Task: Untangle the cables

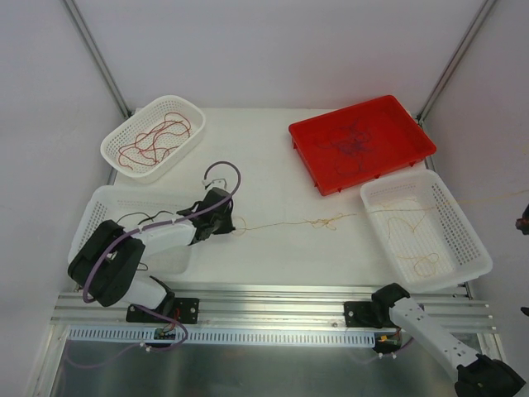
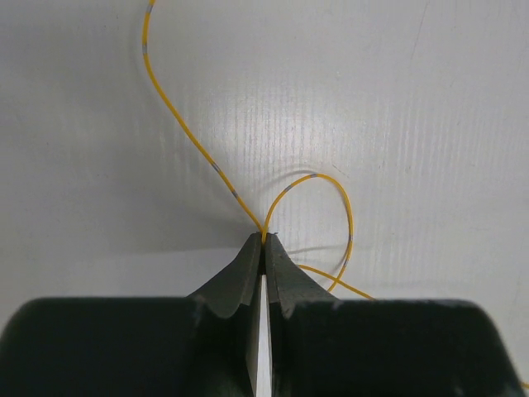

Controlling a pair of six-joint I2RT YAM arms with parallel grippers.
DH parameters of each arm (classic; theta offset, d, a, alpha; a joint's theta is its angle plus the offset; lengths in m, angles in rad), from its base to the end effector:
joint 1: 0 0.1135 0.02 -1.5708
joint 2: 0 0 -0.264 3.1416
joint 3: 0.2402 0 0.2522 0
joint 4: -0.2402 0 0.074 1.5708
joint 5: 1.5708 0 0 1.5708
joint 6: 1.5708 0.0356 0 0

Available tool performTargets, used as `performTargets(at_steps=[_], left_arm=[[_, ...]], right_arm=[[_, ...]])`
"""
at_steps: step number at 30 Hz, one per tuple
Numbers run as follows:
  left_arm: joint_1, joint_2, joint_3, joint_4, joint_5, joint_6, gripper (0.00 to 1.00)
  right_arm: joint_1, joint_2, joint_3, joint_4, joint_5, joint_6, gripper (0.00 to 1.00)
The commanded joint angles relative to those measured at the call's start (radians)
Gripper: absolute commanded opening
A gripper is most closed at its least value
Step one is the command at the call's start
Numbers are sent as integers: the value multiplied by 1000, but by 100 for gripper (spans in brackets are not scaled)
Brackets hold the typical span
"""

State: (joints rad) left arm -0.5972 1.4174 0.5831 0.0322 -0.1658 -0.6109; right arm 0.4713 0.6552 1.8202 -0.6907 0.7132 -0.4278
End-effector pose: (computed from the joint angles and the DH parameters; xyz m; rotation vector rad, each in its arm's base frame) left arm 0.2220 -0.1439 0.1548 -0.0967 2.3911 -0.3859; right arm -0.0411 -0.0471 0.5692 0.1202 1.2197 -0.3524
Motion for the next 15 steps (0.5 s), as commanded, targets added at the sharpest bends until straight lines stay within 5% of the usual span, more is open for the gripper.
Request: performTargets(at_steps=[1,11,15], left_arm=[[27,67,-35,-138,87,-61,0],[31,104,9,-135,101,-62,0],[31,106,37,-138,123,-43,0]], right_arm=[[38,-72,27,74,80,-74,1],[130,-193,19,57,109,-92,1],[156,-135,33,-82,36,7,1]])
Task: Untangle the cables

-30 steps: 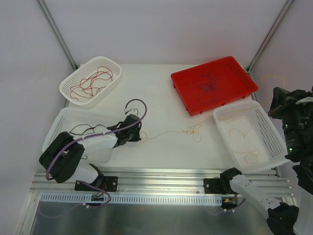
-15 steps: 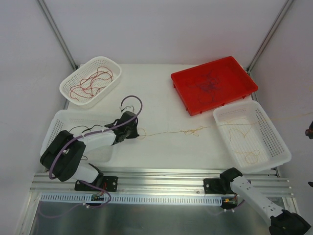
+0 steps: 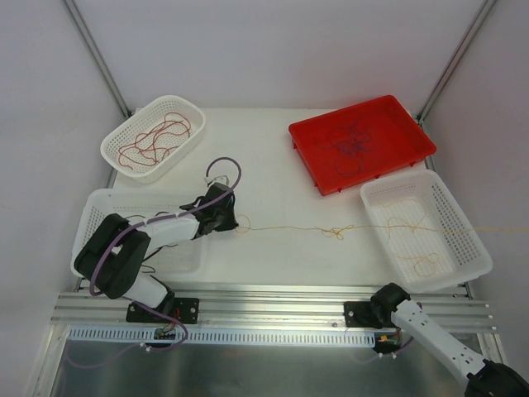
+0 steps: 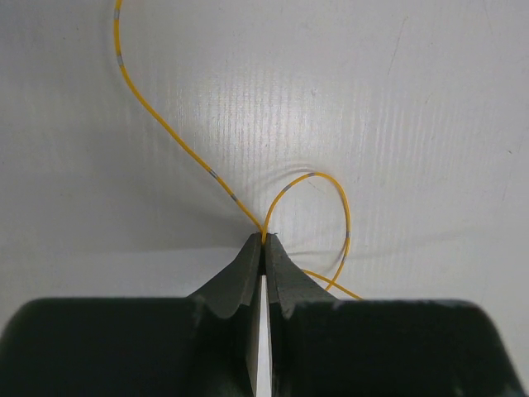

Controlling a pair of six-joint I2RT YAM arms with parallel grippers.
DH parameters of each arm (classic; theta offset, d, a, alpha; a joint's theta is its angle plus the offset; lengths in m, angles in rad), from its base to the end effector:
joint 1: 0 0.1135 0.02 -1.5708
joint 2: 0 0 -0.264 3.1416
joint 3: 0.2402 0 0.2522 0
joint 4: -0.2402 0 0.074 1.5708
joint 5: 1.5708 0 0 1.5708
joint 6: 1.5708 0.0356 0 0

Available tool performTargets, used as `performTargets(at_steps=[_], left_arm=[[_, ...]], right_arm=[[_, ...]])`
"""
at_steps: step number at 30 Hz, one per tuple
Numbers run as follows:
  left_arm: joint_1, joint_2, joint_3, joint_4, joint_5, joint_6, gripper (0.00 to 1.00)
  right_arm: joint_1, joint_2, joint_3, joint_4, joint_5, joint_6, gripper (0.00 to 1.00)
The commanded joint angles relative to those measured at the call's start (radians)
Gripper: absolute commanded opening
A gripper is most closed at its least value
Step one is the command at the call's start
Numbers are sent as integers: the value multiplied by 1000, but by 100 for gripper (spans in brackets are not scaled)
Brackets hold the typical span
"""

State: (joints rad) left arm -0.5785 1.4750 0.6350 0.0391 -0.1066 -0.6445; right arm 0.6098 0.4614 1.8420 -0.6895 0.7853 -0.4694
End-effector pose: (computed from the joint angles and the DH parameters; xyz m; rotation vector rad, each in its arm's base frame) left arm 0.2357 -0.1494 0.1554 -0.1318 2.4113 -0.4561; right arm -0.1107 -0.1080 0.5461 0.2002 1.0874 -0.2192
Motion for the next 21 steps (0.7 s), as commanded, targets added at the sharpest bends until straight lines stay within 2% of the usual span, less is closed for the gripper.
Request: performTargets(at_steps=[1,4,10,16,21], left_arm=[[11,35,-9,-145,70,-3,0],[11,-22,12,-145,77,42,0],[11,-172,48,-171,68,152,0],[9,-298,58,-174,97,243,0],[9,-326,71,-176,120,276,0]], right_arm=[[19,77,5,-108,-53,75,1],[22,137,-93,-131,-235,187,1],[22,267,-395,-25,-536,391,1],[22,388,-727,123,-673,569,1],[22,502,-904,157,-653,635,5]])
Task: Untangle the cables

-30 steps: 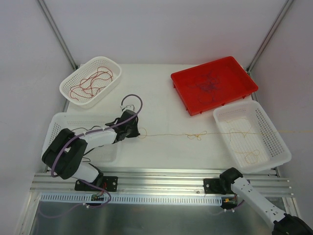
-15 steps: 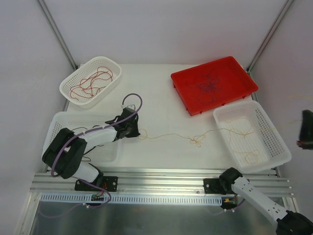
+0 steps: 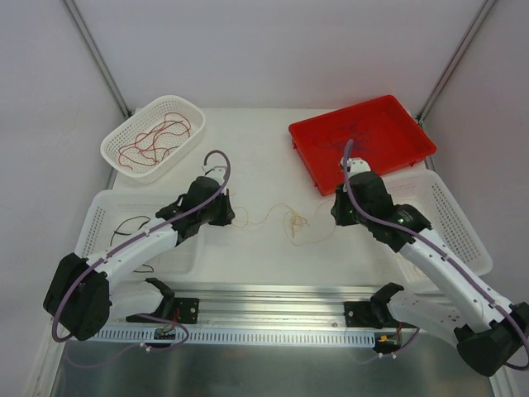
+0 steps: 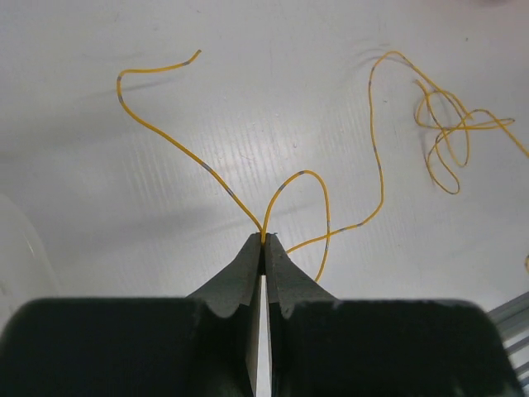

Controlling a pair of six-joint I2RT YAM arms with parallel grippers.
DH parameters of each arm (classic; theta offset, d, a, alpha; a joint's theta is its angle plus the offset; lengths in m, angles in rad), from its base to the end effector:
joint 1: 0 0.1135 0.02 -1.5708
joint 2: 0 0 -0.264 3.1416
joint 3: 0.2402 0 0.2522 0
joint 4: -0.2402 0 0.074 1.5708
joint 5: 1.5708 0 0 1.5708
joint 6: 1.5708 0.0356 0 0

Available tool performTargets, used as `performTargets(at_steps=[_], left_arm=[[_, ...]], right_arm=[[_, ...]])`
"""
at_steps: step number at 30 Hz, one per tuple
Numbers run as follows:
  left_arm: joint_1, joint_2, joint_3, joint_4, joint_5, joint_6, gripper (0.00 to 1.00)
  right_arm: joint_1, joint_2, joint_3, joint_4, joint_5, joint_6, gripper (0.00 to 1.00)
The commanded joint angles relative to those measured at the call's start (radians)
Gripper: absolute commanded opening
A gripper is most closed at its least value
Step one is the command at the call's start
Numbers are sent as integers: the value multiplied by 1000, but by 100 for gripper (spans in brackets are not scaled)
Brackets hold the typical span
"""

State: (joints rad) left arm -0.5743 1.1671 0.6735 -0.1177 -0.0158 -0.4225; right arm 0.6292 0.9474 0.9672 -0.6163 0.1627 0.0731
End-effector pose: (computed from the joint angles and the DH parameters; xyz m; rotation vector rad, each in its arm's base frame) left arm 0.2104 -0.1354 0.2302 0.1603 2.2293 -0.5404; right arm 0.1650 0.1130 0.3314 -0.5044 2.1078 0.2288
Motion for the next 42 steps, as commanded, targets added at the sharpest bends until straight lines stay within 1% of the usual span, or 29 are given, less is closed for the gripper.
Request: performTargets(at_steps=[1,3,4,5,6,7,8,10,11,13,14,15,16,18,19,20,25,26,28,30,33,34,36,37,39,42], left_arm=[[7,-15,32,-20,25,54,0],[7,-12,34,-30,22,51,3],[7,-14,37,-33,20,50,9],[7,-15,40,-36,19,48,12],[5,-17,44,-39,33,50,15],[5,-17,50,-45,42,50,22],[5,-20,55,-49,53,48,29],[4,-30,72,-57,92,50,44],[4,-37,77,-60,103,50,57],[-6,-58,90,-62,132,54,67],[-9,-64,97,-65,138,62,70],[-18,-72,103,-65,143,67,76],[-21,-72,116,-63,149,74,77],[-32,-49,132,-63,149,102,77],[-41,-35,150,-65,145,109,77],[-45,-17,161,-63,134,120,77],[-85,155,253,-62,93,148,76],[-96,179,267,-62,88,149,75],[-104,249,302,-60,77,137,74],[-111,316,336,-54,71,125,73],[-125,399,368,-53,70,108,72],[-130,416,388,-51,71,103,71],[-144,462,406,-50,66,97,71],[-148,476,422,-51,63,96,71],[-154,517,437,-50,47,91,70],[-167,574,466,-48,20,88,68]], right_arm=[[3,34,-50,73,-5,103,6],[3,77,-100,40,23,119,9],[3,89,-111,21,49,131,11],[3,103,-119,-14,57,129,24],[3,119,-125,-28,57,123,32],[3,122,-124,-40,48,105,40],[4,125,-125,-51,43,91,52],[7,105,-117,-48,25,58,63],[10,97,-113,-34,12,45,66],[9,82,-96,-10,-32,18,68],[9,85,-88,13,-47,2,69],[9,91,-84,29,-67,-10,69],[9,112,-78,47,-115,-16,69],[9,143,-78,108,-153,-15,69],[9,161,-90,136,-231,-13,69],[9,191,-99,203,-255,-3,69],[13,274,-130,407,-432,22,68],[15,293,-128,452,-446,21,68],[17,349,-119,481,-450,22,68],[18,413,-105,513,-440,22,68],[18,482,-82,514,-410,16,58],[18,508,-84,517,-402,16,46],[18,514,-99,541,-390,20,28],[18,501,-120,544,-372,24,12],[17,481,-140,540,-345,22,1],[17,433,-176,518,-321,2,1]])
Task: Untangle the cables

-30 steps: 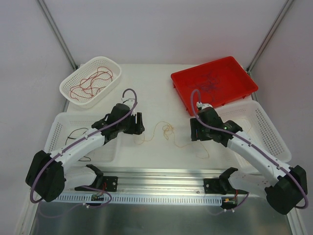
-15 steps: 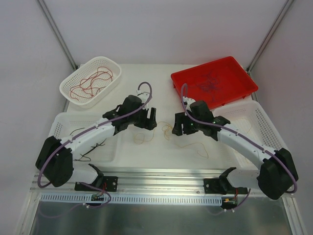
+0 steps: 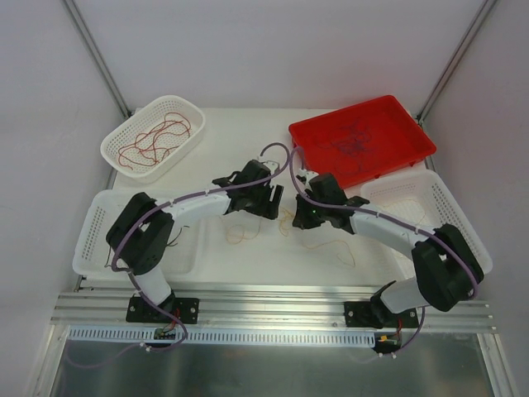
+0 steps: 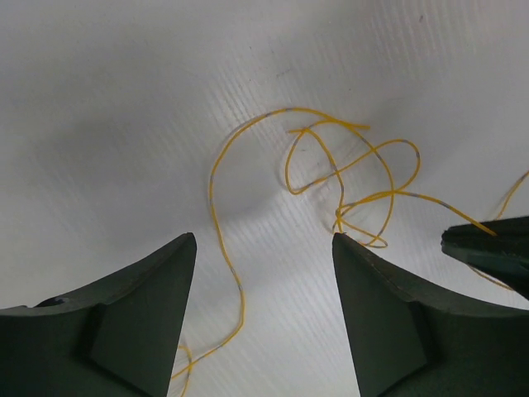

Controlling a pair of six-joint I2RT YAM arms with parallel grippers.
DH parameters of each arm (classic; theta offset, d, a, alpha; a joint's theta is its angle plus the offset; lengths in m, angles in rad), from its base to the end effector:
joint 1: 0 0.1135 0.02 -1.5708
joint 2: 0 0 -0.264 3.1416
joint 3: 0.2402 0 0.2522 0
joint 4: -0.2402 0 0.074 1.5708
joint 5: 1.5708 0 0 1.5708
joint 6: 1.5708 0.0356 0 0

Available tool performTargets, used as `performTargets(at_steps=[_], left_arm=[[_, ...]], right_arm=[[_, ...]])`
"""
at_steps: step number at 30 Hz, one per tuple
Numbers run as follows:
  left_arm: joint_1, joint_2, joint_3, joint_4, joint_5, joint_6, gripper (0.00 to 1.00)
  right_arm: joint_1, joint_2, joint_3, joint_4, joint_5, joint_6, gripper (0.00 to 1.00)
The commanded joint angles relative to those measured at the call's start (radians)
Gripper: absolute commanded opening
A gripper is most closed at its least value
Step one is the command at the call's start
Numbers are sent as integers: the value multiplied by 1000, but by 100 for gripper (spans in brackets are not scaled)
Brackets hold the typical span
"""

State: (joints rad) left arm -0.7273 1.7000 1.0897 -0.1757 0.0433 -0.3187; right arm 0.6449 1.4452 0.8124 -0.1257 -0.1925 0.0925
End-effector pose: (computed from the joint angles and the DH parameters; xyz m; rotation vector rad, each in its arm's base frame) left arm 0.2728 -0.2449 0.2066 0.5136 2.3717 -0.5471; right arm 0.2349 0.1852 0.2040 -0.7459 2.2684 0.5846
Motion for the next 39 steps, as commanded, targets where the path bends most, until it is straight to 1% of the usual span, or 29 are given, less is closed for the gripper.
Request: performTargets(at_steps=[1,6,7,9,17,20,23,24,25,26,28,30,31,32,33,34,35,36,38,39], left_arm=[[-15,55,64,12,-63,-17,67],[-20,136,96,8,-163,-22,61],[-20,144,105,8,-174,-20,58],[-23,170,125,7,-187,1,56],[-55,228,164,8,-149,98,48],[-70,245,171,10,-135,109,45],[-72,260,171,8,-144,102,29],[-72,259,167,8,-151,99,14],[-72,260,167,8,-161,95,6],[-72,254,165,10,-180,90,0],[-69,245,159,8,-233,83,0],[-49,222,147,7,-278,69,0],[-35,211,141,5,-284,37,0],[4,192,131,2,-284,14,0],[28,181,115,-1,-272,-11,0],[51,172,104,-2,-260,-58,0],[95,158,95,-4,-246,-77,0],[112,155,84,-2,-237,-91,0],[141,153,78,-8,-214,-115,0],[161,156,78,-13,-207,-121,0]], right_arm=[[2,-72,-28,24,34,-23,1],[1,-103,-82,37,28,-17,1],[-1,-108,-88,44,21,-11,1],[1,-118,-108,69,10,-4,1],[1,-135,-116,72,10,-7,1],[2,-135,-119,81,5,-4,1],[2,-149,-121,77,7,-2,1],[1,-158,-121,69,10,-4,1],[1,-169,-119,48,18,-5,1],[1,-199,-121,35,22,-10,1],[1,-245,-119,-30,51,-25,1],[1,-339,-107,-98,83,-43,1],[1,-377,-99,-173,122,-65,1],[1,-417,-90,-211,148,-72,1],[1,-519,-73,-247,222,-79,1],[1,-567,-59,-314,252,-88,1],[1,-622,-46,-346,278,-121,1],[-1,-710,-6,-376,322,-140,1],[-1,-793,39,-455,364,-189,1],[-1,-824,95,-478,404,-204,1]])
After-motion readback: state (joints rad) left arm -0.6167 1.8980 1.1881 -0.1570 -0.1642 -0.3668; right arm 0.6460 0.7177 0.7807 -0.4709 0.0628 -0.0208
